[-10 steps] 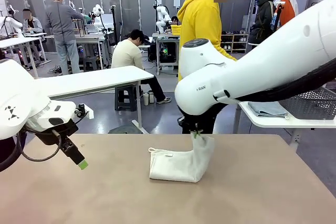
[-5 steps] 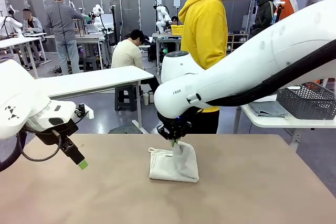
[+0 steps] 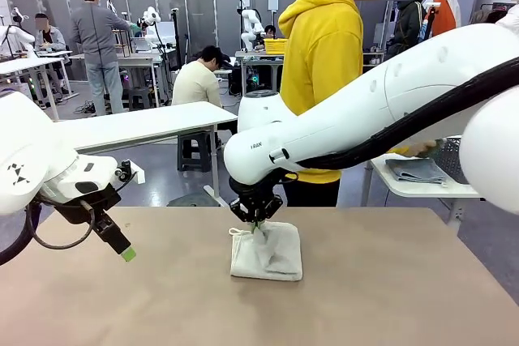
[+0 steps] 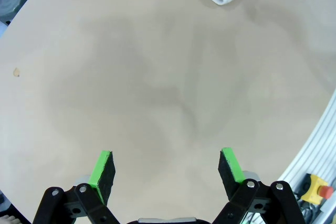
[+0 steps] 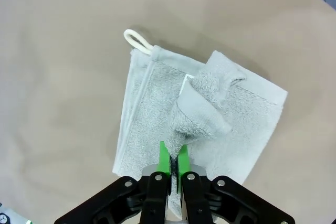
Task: Fold the towels and place them in the basket.
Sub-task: When a person lays out a Towel with hook on the table, fold it in half twice.
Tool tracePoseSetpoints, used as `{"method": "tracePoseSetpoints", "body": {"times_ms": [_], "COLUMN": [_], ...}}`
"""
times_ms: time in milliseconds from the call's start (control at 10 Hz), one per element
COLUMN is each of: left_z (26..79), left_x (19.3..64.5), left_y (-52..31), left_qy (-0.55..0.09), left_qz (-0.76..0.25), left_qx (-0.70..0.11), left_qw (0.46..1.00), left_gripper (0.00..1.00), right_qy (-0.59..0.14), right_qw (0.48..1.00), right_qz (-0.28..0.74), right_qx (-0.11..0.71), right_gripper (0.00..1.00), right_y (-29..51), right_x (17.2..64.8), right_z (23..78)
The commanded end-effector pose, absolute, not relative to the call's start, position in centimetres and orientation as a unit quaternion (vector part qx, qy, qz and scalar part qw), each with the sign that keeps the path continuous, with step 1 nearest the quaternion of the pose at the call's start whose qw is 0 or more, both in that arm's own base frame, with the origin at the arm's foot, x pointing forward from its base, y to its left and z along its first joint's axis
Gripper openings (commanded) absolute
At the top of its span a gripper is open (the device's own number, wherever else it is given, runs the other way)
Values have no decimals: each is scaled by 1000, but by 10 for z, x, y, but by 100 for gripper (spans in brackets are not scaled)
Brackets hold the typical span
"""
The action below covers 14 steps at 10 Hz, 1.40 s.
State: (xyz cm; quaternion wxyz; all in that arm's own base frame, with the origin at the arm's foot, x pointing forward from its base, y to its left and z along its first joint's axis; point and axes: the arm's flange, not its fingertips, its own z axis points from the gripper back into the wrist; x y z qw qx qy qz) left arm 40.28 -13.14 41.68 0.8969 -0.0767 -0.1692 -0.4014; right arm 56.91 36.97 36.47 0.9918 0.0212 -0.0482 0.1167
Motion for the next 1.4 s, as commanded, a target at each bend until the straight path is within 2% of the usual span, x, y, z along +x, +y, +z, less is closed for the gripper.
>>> {"method": "tracePoseSetpoints", "body": {"times_ms": [0,500,600,800,900,1300], "left_z": [418,418,418,418,418,418], "left_x": [406,406,406,406,406,406], "left_y": [-133,-133,-133,-133,-133,-133], "left_qy": [-173,-173,-173,-173,-173,-173], "left_qz": [-398,-398,-398,-398,-398,-398], "left_qx": [-79,-79,-79,-79,-79,-79], "left_qw": [898,898,898,898,898,898], "left_gripper": [100,100,100,100,100,100], "right_qy": [-29,-32,-33,-35,-25,-36], "right_qw": [991,991,991,990,990,992], "right_qz": [124,121,120,119,120,113], "right_qx": [38,54,56,63,64,50], "right_gripper": [26,93,100,100,90,90], "right_y": [369,367,364,358,356,368], "right_x": [578,574,574,575,576,577], "right_z": [364,368,369,370,370,367]}}
